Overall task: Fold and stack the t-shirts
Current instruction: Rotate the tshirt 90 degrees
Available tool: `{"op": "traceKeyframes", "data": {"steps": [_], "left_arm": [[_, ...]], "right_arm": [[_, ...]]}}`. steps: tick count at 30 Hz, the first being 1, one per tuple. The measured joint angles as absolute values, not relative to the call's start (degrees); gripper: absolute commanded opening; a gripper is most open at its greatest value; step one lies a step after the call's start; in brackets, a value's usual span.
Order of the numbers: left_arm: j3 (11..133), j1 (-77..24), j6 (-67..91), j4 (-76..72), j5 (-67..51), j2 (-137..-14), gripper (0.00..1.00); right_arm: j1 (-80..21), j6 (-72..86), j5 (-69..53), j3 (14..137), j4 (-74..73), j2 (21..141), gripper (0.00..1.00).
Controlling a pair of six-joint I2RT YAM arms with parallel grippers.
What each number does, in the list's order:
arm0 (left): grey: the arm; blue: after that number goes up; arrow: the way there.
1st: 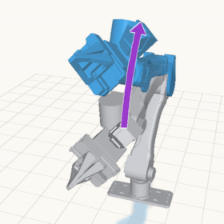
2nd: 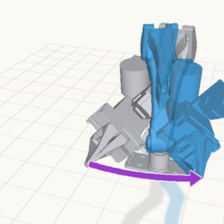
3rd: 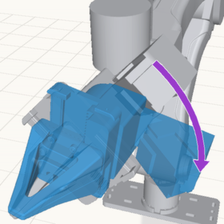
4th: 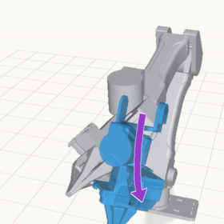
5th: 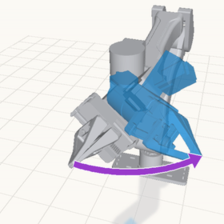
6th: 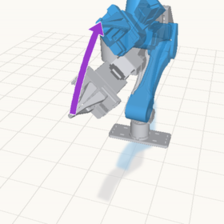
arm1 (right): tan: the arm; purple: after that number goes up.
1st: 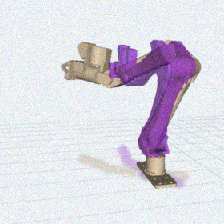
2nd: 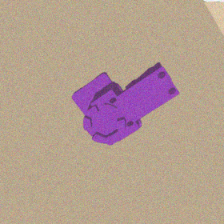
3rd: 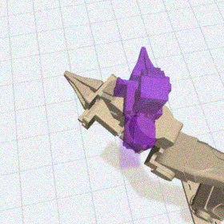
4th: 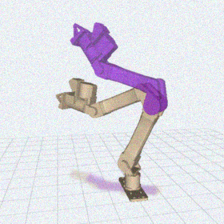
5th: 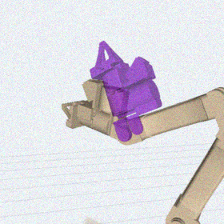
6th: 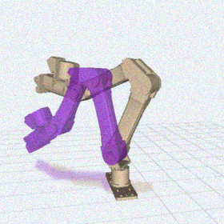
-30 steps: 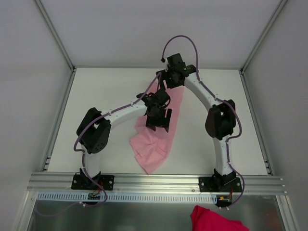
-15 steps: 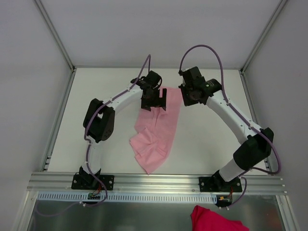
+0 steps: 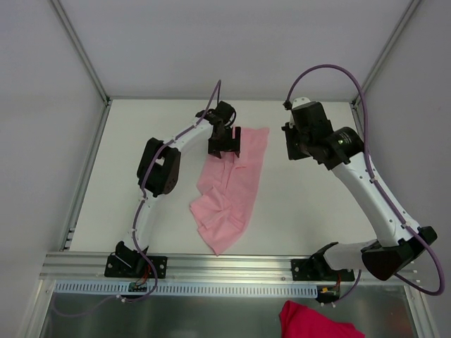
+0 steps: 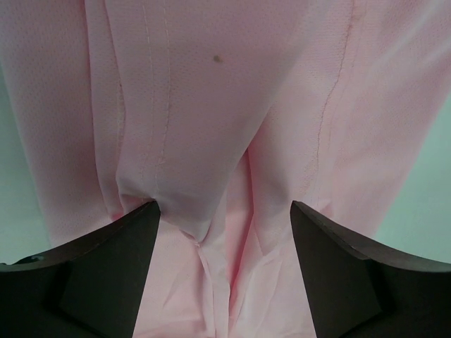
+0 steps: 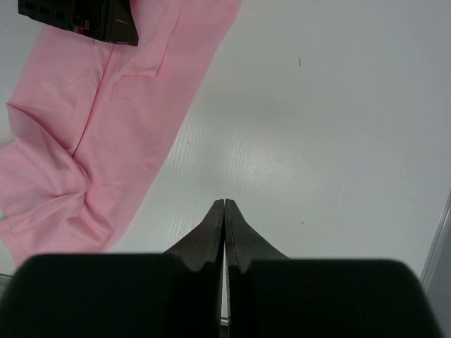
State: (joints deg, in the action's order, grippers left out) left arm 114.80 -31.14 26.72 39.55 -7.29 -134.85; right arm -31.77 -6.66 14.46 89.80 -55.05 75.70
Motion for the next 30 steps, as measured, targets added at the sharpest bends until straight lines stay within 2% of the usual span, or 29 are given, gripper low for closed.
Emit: {"op": "traceKeyframes", "data": {"steps": [1, 3, 7, 11, 22, 30], "left_arm": [[115.02, -31.14, 26.74, 39.70, -7.29, -134.96, 0.82], [116.22, -31.11, 26.83, 40.07, -7.40, -135.72, 0.83], [119.55, -30.89, 27.35, 40.60, -7.44, -137.67, 0.91], [123.04, -30.09, 27.99, 40.80, -8.36, -139.68, 0.93], [127.13, -23.75, 32.47, 39.59, -9.87, -142.30, 0.91], [127.13, -20.45, 33.67, 39.90, -6.76, -142.30, 0.90]], "right_arm": [[-31.81, -6.66, 14.46, 89.80, -55.53, 75.70, 0.01], [-31.88, -6.68, 14.46, 89.80, -56.34, 75.64, 0.01], [-32.25, -6.70, 14.02, 89.80, -57.67, 75.26, 0.01], [-33.47, -6.59, 11.99, 89.12, -58.50, 73.19, 0.01], [-39.03, 0.03, 6.07, 71.72, -59.86, 60.62, 0.01], [-39.38, 2.48, 3.75, 67.57, -61.12, 56.60, 0.01]]}}
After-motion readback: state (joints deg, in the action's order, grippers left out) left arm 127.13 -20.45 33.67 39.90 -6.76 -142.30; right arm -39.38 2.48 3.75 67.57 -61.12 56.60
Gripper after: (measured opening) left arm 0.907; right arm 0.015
